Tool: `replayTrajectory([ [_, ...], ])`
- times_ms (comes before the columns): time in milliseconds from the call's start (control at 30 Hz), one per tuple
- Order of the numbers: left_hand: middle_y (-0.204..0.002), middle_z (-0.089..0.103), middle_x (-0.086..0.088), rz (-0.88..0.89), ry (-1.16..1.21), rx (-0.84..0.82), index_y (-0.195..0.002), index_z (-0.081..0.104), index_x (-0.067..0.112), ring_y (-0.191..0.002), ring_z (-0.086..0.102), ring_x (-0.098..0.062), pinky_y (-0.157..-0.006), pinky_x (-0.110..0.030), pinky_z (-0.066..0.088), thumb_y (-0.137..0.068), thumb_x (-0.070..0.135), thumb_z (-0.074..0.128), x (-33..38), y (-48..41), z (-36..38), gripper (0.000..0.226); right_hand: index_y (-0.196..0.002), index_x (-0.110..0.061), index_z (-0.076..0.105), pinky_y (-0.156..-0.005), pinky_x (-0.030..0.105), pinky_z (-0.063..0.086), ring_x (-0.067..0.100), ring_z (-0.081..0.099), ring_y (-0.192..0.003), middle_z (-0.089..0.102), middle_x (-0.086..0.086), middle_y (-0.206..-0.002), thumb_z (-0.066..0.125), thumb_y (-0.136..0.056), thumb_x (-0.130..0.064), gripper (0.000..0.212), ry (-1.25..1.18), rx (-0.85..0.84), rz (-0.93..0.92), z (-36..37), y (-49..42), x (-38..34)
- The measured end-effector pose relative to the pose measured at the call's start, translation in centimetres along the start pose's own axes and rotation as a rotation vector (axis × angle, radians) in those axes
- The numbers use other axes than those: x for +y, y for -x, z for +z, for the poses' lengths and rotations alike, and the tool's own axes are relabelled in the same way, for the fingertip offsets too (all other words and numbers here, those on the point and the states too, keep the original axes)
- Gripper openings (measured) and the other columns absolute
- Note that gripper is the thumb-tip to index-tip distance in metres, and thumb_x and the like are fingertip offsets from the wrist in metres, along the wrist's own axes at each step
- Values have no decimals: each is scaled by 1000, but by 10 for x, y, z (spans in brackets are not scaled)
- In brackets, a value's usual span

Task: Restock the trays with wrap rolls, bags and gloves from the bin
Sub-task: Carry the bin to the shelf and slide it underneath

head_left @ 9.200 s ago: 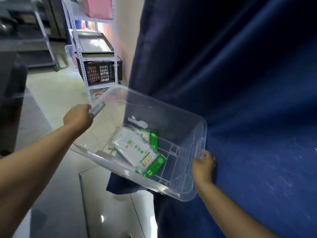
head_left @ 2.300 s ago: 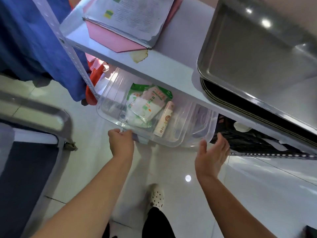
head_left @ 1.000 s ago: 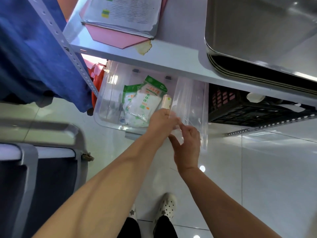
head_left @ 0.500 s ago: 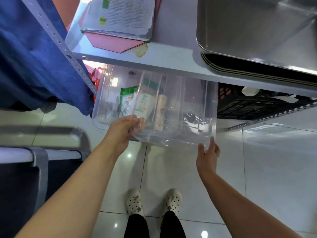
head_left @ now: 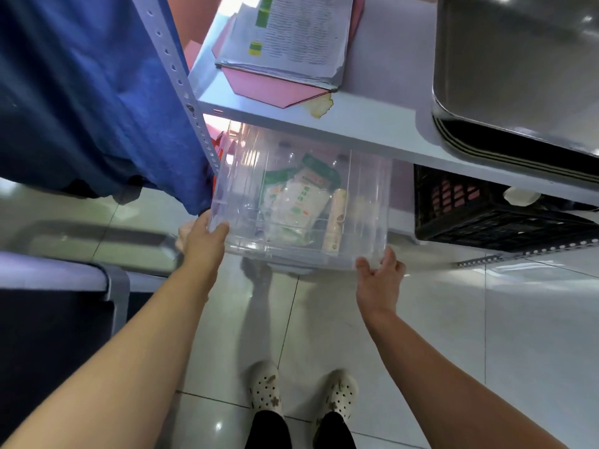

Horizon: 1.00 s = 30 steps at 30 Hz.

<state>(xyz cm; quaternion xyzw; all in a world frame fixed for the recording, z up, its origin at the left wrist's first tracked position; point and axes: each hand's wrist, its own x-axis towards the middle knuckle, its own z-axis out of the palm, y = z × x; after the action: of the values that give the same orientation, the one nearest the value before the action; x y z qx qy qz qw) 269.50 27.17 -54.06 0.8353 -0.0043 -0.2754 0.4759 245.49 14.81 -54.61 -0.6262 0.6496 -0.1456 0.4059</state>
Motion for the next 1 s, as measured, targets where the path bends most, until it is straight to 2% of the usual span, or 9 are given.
replayTrajectory([
  [133,-131,52,1,-58,168,-188,-131,50,27,-112,54,-18,-95,-35,46,-91,12,41,-6,-5,0,44,-137,-15,31,-74,31,37,6,46,-69,32,5,-121,59,-89,-28,58,-47,52,3,10,-2,2],
  [233,-120,62,0,-31,191,-222,-126,55,30,-101,60,-17,-80,-28,53,-89,5,40,-5,-9,3,47,-133,-12,34,-75,33,40,14,47,-77,37,5,-115,61,-88,-25,54,-103,60,38,12,-4,7],
  [367,-116,62,0,-48,212,-186,-126,55,31,-99,61,-17,-78,-29,55,-91,8,42,1,-20,12,44,-126,-12,40,-70,26,48,20,56,-78,55,12,-98,61,-88,-24,45,-243,42,132,12,-7,11],
  [467,-106,59,-2,-140,265,-46,-132,49,16,-86,60,-17,-69,-27,55,-90,11,50,-2,-23,16,42,-117,-10,46,-70,26,55,17,62,-72,57,13,-93,63,-88,-17,35,-412,28,209,14,-11,8],
  [567,-84,53,-13,-257,391,-12,-93,56,-5,-71,55,-23,-55,-23,54,-84,7,57,-9,-10,23,15,-99,-7,51,-68,27,57,13,61,-63,53,14,-92,64,-87,-13,18,-517,29,284,16,-14,5],
  [600,-78,53,-13,-268,418,-46,-84,54,-2,-68,55,-24,-55,-23,55,-82,2,57,-11,-4,26,5,-98,-5,52,-67,27,57,13,60,-61,52,14,-91,64,-87,-12,18,-529,35,296,16,-15,4],
  [700,-78,53,-12,-228,449,-56,-86,51,2,-70,57,-23,-67,-24,55,-79,-6,59,-9,1,32,13,-101,5,52,-69,29,56,14,60,-61,53,17,-89,64,-87,-13,26,-535,47,289,15,-25,-1],
  [800,-70,49,-9,-132,459,-64,-75,49,5,-65,54,-20,-64,-21,57,-81,-5,59,12,-16,38,16,-96,-2,53,-69,28,55,8,61,-57,55,14,-85,65,-86,-16,20,-554,46,235,16,-43,-19],
  [1000,-73,50,-13,-99,445,-45,-85,50,3,-61,52,-22,-60,-21,54,-85,0,59,54,-59,63,10,-96,-5,52,-70,26,53,-2,58,-46,57,8,-80,64,-88,-22,23,-569,67,199,32,-94,-56],
])
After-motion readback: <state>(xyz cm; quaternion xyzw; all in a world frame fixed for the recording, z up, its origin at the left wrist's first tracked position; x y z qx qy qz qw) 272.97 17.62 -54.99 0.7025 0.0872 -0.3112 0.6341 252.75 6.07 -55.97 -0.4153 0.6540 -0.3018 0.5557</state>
